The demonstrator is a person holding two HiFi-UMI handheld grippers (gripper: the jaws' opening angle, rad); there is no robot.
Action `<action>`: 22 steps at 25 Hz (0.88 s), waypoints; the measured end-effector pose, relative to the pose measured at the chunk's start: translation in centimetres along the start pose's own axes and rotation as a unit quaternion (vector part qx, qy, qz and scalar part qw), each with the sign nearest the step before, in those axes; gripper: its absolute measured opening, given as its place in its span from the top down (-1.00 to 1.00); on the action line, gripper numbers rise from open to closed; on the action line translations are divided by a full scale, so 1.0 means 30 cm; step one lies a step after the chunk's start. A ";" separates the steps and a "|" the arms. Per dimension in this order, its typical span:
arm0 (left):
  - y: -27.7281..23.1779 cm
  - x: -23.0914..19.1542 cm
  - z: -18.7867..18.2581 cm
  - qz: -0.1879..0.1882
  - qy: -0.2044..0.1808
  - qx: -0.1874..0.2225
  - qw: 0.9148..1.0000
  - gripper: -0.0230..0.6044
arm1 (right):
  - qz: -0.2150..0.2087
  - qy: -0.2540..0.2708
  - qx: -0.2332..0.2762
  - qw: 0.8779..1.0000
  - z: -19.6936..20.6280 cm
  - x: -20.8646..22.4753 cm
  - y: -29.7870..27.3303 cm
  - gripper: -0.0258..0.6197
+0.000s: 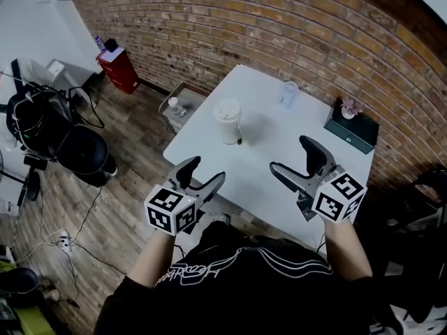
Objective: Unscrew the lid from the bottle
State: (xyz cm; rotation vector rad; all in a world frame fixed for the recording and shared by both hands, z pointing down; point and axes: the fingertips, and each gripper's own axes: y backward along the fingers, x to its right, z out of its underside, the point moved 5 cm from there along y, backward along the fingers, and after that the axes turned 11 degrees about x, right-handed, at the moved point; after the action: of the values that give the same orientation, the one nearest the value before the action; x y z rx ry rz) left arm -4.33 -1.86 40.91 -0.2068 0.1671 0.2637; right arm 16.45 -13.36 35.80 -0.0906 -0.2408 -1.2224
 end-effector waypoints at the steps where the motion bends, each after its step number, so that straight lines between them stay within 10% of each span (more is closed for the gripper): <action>1: -0.026 -0.036 -0.005 0.011 0.000 -0.007 1.000 -0.13 | 0.011 -0.001 0.001 1.000 -0.006 0.009 -0.022 -0.49; 22: -0.483 -0.406 0.148 0.179 -0.068 -0.065 0.979 -0.13 | 0.180 -0.015 0.007 0.984 0.072 0.033 -0.264 -0.49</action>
State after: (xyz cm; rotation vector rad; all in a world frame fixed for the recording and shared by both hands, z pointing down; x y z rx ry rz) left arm -11.32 -17.47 50.13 -0.2873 0.0495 0.6465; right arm 9.03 -16.54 37.66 -0.1343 -0.2465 -0.8601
